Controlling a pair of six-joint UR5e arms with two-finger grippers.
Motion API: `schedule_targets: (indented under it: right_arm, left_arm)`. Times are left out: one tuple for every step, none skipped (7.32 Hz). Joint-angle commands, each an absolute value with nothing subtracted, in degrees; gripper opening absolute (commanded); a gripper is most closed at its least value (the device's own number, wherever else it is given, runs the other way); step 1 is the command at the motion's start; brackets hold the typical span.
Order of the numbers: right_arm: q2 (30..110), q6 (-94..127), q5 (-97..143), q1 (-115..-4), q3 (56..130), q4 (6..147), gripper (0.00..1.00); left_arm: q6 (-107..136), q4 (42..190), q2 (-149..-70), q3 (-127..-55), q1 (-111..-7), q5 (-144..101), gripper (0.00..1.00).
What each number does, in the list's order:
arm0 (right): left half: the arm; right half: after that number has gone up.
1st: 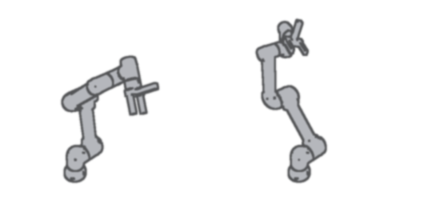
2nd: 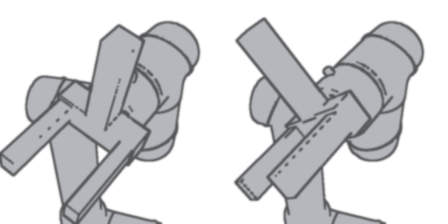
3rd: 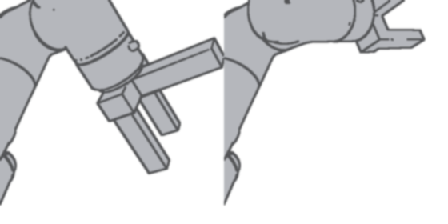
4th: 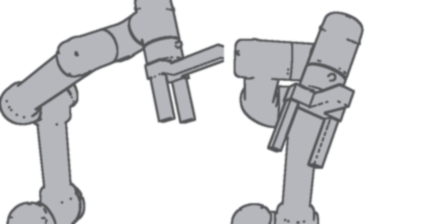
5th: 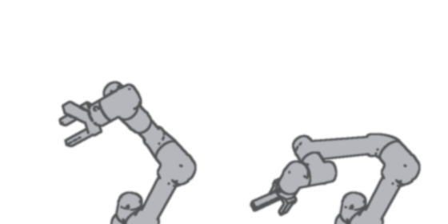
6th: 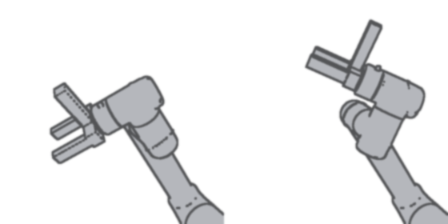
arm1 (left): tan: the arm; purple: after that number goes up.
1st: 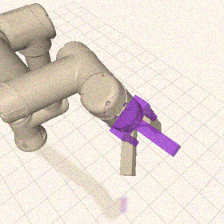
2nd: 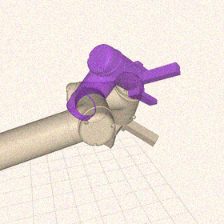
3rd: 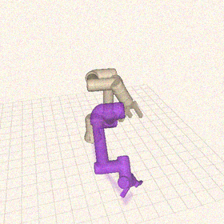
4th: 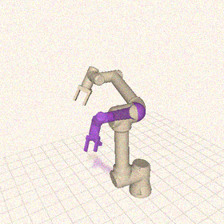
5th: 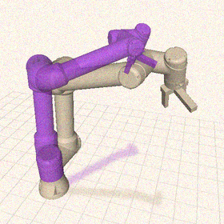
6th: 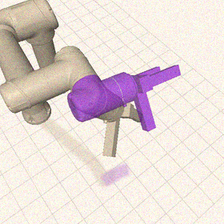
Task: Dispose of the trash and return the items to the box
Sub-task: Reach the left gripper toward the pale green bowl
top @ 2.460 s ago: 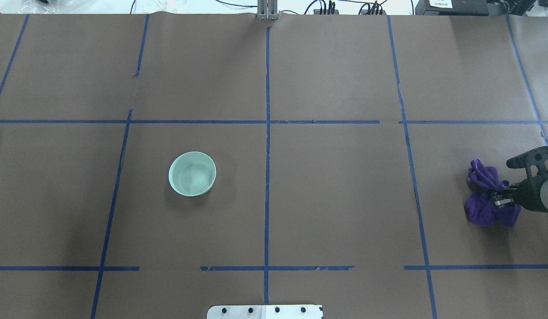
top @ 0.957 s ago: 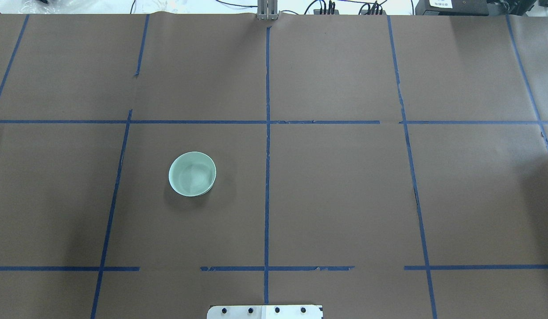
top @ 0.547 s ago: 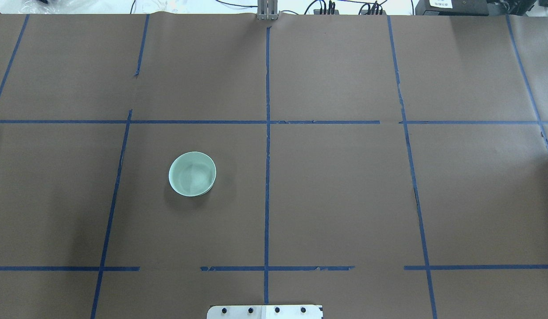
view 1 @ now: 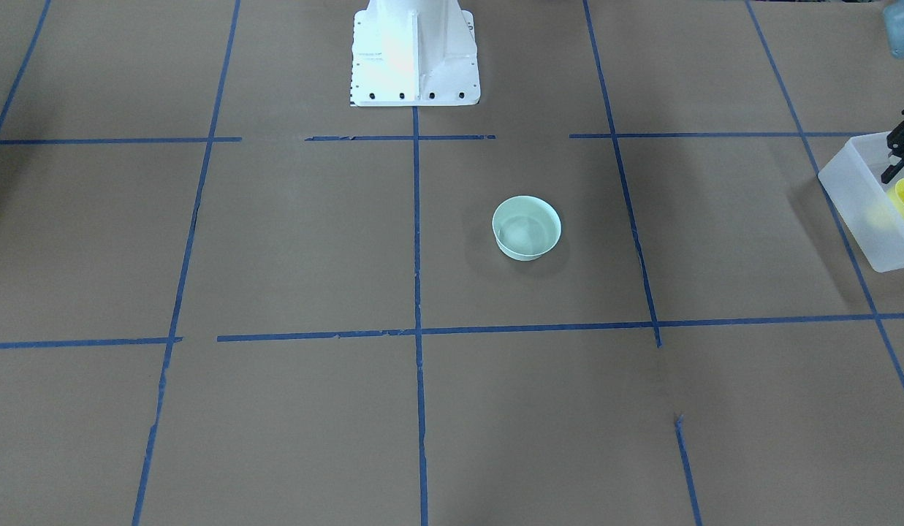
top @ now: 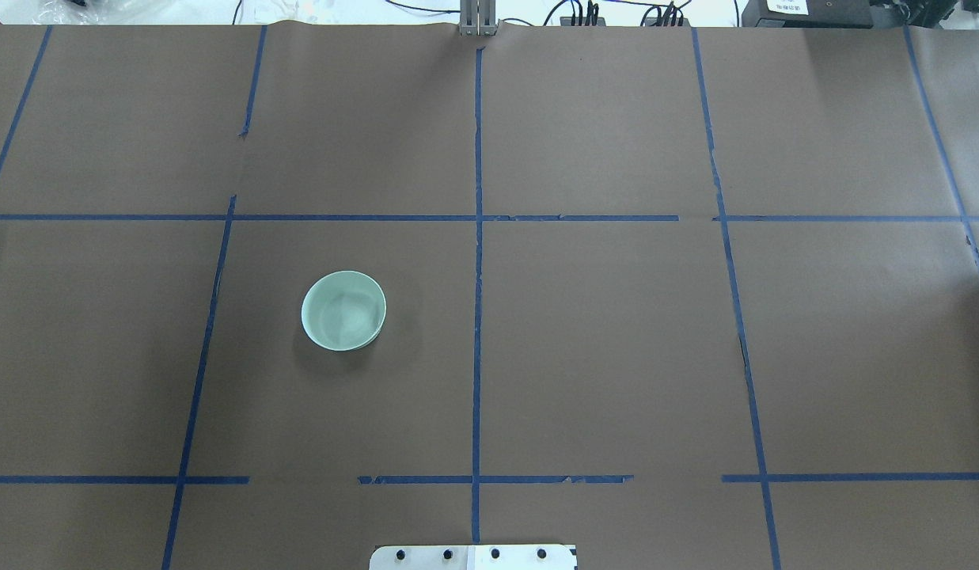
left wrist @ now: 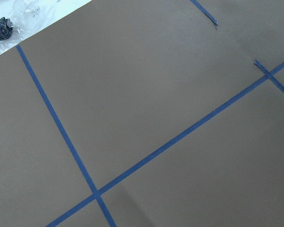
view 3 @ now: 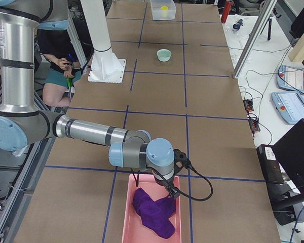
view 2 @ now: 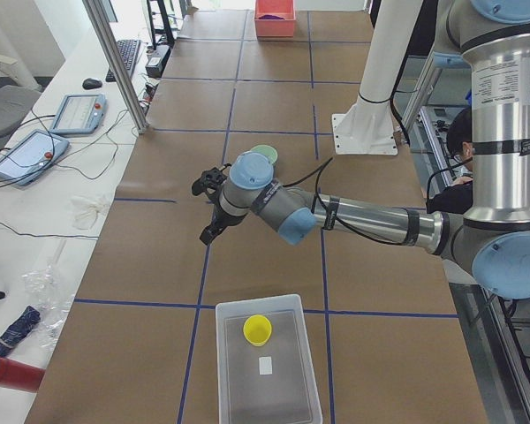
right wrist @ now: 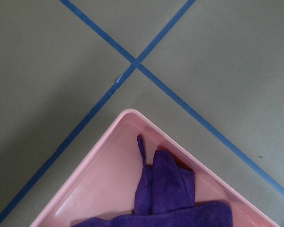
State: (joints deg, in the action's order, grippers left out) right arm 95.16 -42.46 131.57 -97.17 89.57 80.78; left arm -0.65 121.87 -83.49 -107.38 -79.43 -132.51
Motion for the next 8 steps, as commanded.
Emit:
schedule_targets:
  right_arm:
    - [95.2,-39.3,131.8,-95.0,90.9,79.9,1.00]
    - [95.1,-39.3,131.8,-95.0,90.8,79.9,1.00]
    - [95.2,-39.3,131.8,-95.0,90.8,79.9,1.00]
    - [95.2,-39.3,132.5,-95.0,90.7,79.6,1.00]
    - [95.3,-38.0,132.9,-95.0,90.7,79.6,1.00]
    - [95.4,-37.4,132.9,-95.0,90.7,79.5,1.00]
    - [95.7,-37.4,132.9,-95.0,90.7,79.2,1.00]
    - [96.1,-37.3,132.9,-95.0,90.6,78.1,1.00]
  left_arm:
    - [8.5,127.0,-85.1,-111.1,-74.9,-135.2,1.00]
    - [17.6,129.4,-87.6,-111.3,-71.6,-139.6,1.00]
    - [22.1,129.2,-88.1,-112.6,-63.8,-130.6,1.00]
    - [28.4,129.1,-88.7,-112.5,-55.6,-122.6,1.00]
    - [36.0,127.7,-90.9,-112.7,-49.4,-116.9,1.00]
    - [43.0,124.1,-93.7,-112.8,-43.1,-111.2,1.00]
    - [49.1,117.3,-98.6,-112.6,-38.0,-106.4,1.00]
    - [55.4,113.3,-101.5,-111.7,-34.0,-105.2,0.96]
